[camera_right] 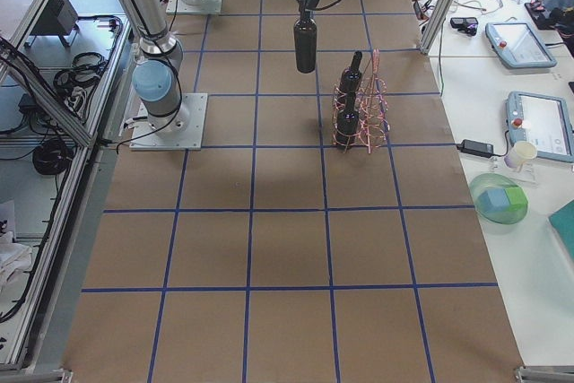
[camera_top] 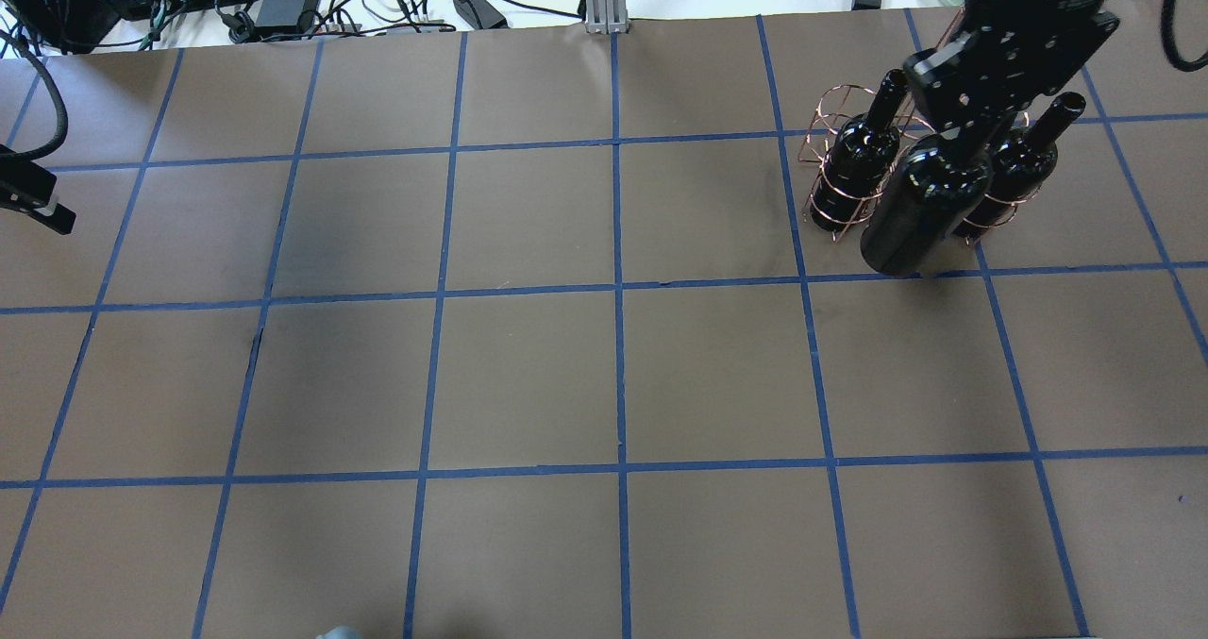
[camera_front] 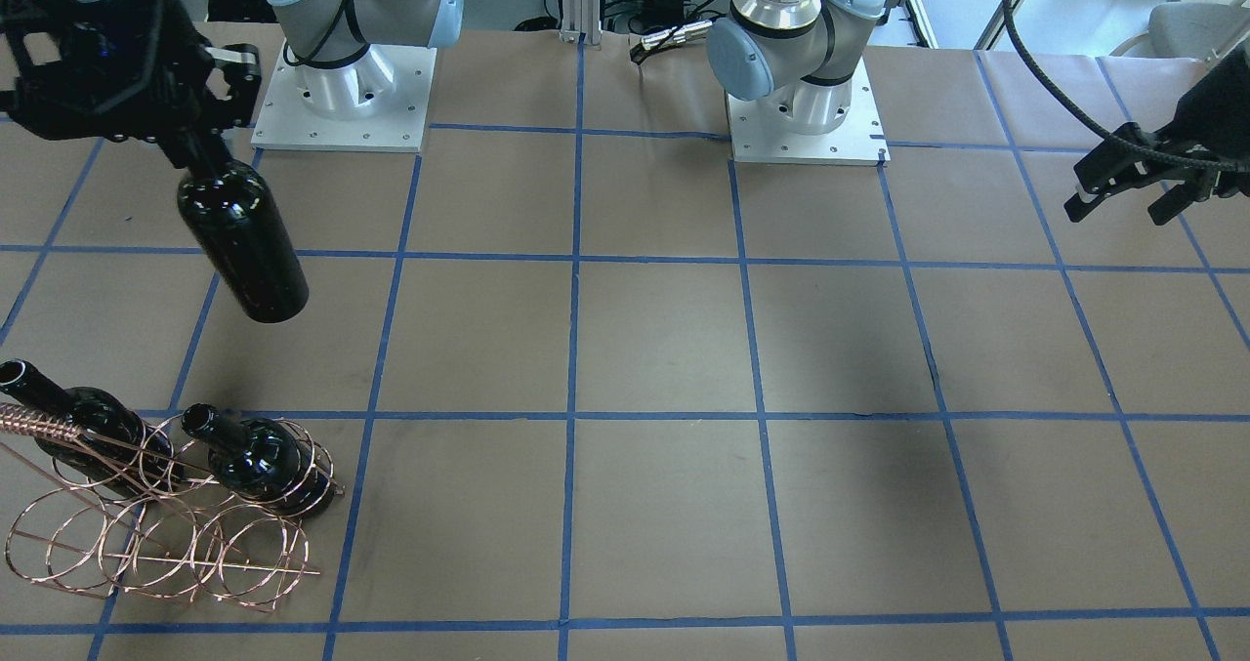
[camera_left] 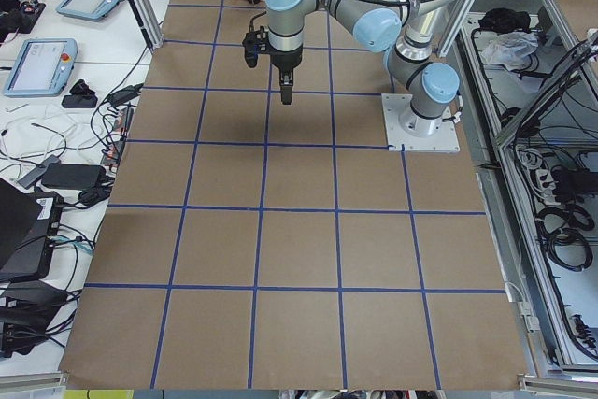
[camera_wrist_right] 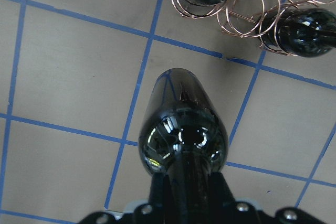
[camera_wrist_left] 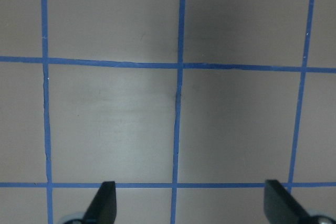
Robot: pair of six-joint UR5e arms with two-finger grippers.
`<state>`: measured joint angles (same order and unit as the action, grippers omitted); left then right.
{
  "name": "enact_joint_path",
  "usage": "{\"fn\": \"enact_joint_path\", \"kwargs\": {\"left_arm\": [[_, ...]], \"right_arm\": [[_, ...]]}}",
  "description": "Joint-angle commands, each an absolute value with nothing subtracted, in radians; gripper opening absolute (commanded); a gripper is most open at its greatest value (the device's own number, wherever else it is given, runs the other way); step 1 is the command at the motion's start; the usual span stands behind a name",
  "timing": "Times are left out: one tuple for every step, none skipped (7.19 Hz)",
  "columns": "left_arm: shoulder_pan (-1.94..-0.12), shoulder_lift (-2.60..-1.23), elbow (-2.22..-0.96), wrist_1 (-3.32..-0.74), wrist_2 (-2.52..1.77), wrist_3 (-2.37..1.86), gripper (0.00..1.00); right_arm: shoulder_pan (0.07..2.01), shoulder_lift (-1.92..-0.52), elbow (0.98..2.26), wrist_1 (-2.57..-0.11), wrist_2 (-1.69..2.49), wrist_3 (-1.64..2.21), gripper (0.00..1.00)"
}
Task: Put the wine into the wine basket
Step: 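Lower the bottle into the empty slot of the copper wire rack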
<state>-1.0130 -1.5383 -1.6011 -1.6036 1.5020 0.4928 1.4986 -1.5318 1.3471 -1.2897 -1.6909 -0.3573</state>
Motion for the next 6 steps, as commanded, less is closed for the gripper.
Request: {"fn": "enact_joint_path", "kwargs": {"left_arm": [[-1.189,-1.511,-1.573,-1.628,1.499,0.226,1.0],[-1.316,-1.512,-1.554,-1.626,1.525,0.051,1.0],[-1.438,-1.525,-1.54,-1.615,1.592,-0.056,1.0],[-1.501,-1.531,-1.537,-1.599,1.612,-0.076,1.0],[-1.512,-1.546,-1.528,-1.595,1.611,-0.077,1.0],[-1.52,-1.56,-1.507,-1.598,1.606,-0.075,1.0]], "right_arm": [[1.389,-1.522,1.341,-1.31,-1.701,-0.541,0.0],[1.388,-1.496,1.339,-1.357,-1.732,-0.572,0.0],[1.387,-1.48,1.335,-1.385,-1.735,-0.607,0.0],[1.387,-1.462,1.333,-1.419,-1.732,-0.62,0.0],[1.387,-1.438,1.333,-1.464,-1.721,-0.63,0.0],[1.387,-1.418,1.332,-1.495,-1.72,-0.647,0.0]]}}
